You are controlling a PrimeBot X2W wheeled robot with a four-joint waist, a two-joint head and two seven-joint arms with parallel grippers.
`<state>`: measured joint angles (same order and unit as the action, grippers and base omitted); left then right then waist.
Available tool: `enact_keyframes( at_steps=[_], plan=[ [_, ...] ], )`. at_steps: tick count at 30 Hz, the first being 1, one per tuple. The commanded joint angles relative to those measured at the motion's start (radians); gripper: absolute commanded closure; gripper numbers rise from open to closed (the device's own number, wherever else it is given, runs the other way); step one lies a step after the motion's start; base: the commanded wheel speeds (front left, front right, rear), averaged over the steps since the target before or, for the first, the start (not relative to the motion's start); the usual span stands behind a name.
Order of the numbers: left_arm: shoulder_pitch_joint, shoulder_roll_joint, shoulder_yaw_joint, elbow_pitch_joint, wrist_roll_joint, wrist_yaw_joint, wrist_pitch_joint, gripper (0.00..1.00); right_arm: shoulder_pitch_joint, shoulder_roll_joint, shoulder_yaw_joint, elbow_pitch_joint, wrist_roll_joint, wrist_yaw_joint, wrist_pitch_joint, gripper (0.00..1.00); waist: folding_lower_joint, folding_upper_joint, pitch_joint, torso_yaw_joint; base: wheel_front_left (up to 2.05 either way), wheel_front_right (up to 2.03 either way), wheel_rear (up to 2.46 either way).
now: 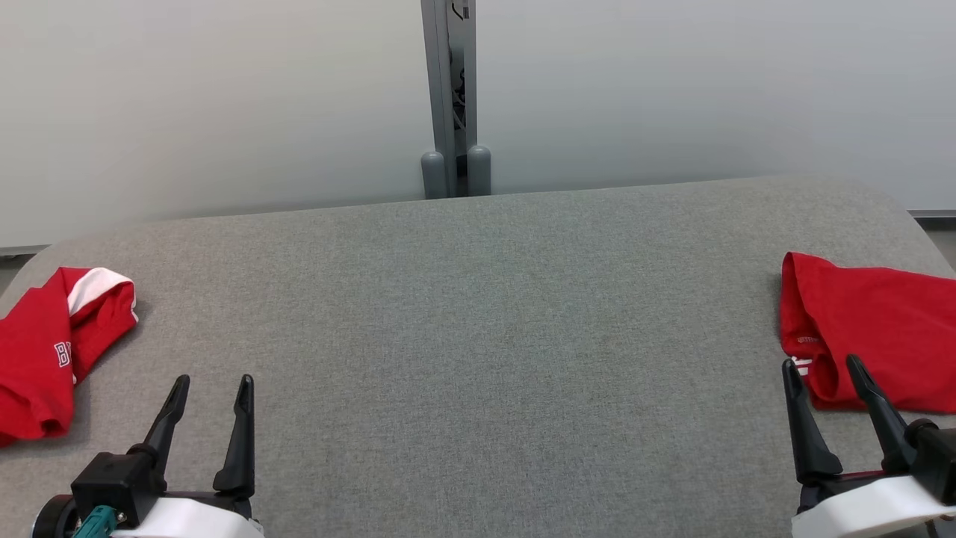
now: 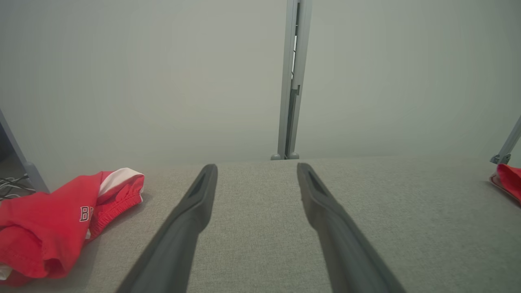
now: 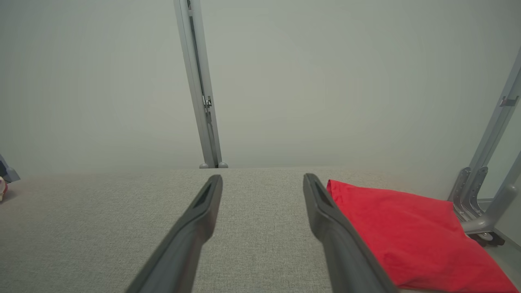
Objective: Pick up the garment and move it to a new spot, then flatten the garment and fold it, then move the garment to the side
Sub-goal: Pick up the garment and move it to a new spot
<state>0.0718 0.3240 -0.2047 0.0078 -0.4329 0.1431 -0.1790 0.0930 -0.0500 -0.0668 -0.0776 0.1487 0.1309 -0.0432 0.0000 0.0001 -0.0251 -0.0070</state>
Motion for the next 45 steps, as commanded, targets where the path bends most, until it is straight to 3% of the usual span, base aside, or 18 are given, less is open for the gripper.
enact_keyframes(
  at_steps=[1, 27, 32, 45],
  plan=[
    [-0.018, 0.0, 0.003, 0.001, -0.003, 0.0, 0.0, 0.0, 0.011, -0.003, -0.003, 0.0, 0.002, 0.0, 0.004, 0.0, 0.0, -0.0001, 0.0, 0.0, 0.0, 0.0, 0.0],
    [-0.038, 0.002, -0.007, 0.018, -0.008, 0.02, -0.014, 0.0, 0.003, -0.003, -0.006, 0.023, 0.012, 0.0, -0.007, 0.0, 0.0, -0.0001, -0.002, 0.011, 0.0, 0.0, 0.0],
    [-0.068, 0.005, -0.009, 0.022, -0.003, 0.012, -0.017, 0.0, -0.005, -0.003, -0.005, 0.015, 0.008, 0.0, -0.011, 0.0, 0.0, -0.0001, 0.006, 0.082, 0.0, 0.0, 0.0],
    [-0.14, 0.017, 0.054, 0.036, -0.033, 0.002, -0.061, 0.0, -0.071, -0.004, 0.104, 0.024, 0.019, 0.0, -0.005, 0.0, 0.0, -0.0001, 0.053, 0.368, 0.0, 0.0, 0.0]
  ],
)
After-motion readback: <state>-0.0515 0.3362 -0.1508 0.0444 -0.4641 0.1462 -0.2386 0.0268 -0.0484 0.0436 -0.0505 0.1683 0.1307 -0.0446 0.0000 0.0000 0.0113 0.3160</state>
